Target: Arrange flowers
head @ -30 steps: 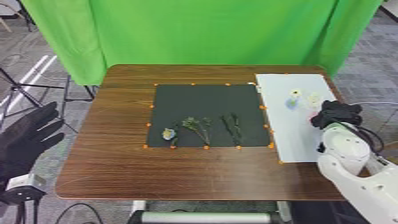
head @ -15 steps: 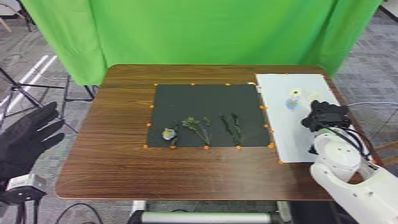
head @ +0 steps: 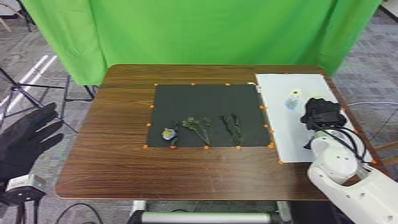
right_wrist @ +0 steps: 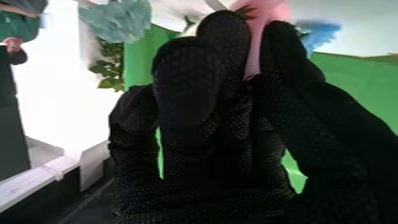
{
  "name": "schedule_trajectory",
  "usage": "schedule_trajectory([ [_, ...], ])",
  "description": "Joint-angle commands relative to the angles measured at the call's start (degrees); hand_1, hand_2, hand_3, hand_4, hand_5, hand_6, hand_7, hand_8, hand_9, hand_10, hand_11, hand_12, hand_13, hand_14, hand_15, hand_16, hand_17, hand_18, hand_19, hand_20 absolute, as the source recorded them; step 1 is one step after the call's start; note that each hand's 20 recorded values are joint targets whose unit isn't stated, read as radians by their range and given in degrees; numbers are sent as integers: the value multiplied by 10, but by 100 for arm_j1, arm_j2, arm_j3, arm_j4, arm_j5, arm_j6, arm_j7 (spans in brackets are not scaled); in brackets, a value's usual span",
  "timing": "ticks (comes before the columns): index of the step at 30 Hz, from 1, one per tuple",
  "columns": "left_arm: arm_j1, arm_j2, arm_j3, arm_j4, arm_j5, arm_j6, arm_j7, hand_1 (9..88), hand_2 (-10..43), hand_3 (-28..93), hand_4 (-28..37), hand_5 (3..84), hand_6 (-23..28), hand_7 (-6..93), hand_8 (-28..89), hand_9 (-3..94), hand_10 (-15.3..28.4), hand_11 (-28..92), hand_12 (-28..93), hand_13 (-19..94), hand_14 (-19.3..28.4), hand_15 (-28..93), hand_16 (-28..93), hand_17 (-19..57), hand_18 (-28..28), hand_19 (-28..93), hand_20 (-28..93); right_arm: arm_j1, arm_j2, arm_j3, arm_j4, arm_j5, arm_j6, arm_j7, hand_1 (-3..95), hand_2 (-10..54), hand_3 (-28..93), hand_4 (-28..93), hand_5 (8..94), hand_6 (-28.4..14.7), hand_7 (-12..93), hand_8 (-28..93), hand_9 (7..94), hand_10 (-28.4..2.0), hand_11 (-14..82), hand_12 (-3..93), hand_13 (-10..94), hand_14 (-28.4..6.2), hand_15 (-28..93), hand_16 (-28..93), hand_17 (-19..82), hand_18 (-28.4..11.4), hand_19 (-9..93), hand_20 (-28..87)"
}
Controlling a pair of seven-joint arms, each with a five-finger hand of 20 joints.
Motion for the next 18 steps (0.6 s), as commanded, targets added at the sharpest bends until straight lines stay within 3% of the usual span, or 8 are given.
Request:
schedule_trajectory([
  [1,122,-59,-38,-70,11,51,3,230,-58,692,-283,251,19,186,-95,195,92,110,189,150,122,146,70,-117,190,357,101,161,-21,32,-674,-81,471,-272,505,-95,831,-282,720,5,488,11,878,-57,177,502,829,1,472,399,324,-201,807,518],
  [6,100,-54,-27,-26,16,3,-19,231,-58,690,-283,251,19,187,-95,195,92,111,189,150,122,146,69,-117,191,358,101,885,-359,-548,-988,140,695,-605,505,-95,832,-283,721,5,488,8,880,-58,173,506,831,1,463,411,324,-201,805,520],
  [10,90,-79,-34,-18,-5,97,-86,229,-60,693,-283,247,18,185,-95,192,91,110,189,148,120,142,68,-116,190,357,100,1518,-890,-1155,-1012,328,617,-927,505,-95,832,-283,719,5,491,11,880,-58,172,508,831,1,461,414,324,-201,804,521],
  [14,-46,0,41,22,5,-9,-143,230,-60,690,-283,247,17,183,-94,191,91,107,190,148,120,140,70,-116,189,356,100,1700,-1719,-1434,-889,399,545,-979,502,-95,835,-283,718,6,490,12,880,-57,171,508,831,1,460,416,323,-202,803,522],
  [18,-129,77,56,43,18,-15,-129,229,-60,691,-283,243,17,183,-93,187,90,104,192,143,118,136,72,-118,189,355,100,1959,-2352,-1933,-525,359,207,-1157,502,-95,836,-283,718,6,491,14,881,-57,171,509,830,-1,463,417,322,-202,803,523],
])
